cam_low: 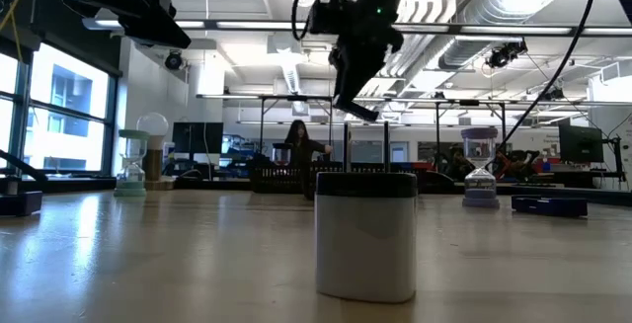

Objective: Pick & Place Office items
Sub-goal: Put the bottom right blue digital timer into the bottom black bin

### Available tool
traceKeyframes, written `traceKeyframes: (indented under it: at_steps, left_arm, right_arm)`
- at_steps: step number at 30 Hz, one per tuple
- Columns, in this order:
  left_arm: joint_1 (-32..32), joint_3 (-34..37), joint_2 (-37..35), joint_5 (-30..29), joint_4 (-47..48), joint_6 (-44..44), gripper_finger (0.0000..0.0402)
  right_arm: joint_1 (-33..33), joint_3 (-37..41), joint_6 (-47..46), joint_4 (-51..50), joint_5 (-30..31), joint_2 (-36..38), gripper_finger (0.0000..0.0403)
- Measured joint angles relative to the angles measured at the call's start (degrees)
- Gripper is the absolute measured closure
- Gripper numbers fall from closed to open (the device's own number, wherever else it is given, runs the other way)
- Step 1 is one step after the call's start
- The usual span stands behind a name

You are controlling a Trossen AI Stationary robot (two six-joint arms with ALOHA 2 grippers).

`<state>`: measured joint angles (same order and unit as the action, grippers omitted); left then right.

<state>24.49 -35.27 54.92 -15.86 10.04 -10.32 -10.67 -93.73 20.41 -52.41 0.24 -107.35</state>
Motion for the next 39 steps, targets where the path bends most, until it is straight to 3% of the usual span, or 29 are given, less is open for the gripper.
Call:
traceKeyframes:
  at_steps: [22,39]
  left_arm:
    - [0.00,0.00,-0.01,0.02,0.37,-3.37,0.0099]
    - [0.07,0.00,-0.02,0.02,0.72,-3.58,0.0099]
  right_arm:
    - [-6.63,0.04,6.88,5.72,-15.62,-4.77,0.0270]
    - [-7.51,9.27,5.32,16.17,-16.90,-4.73,0.0268]
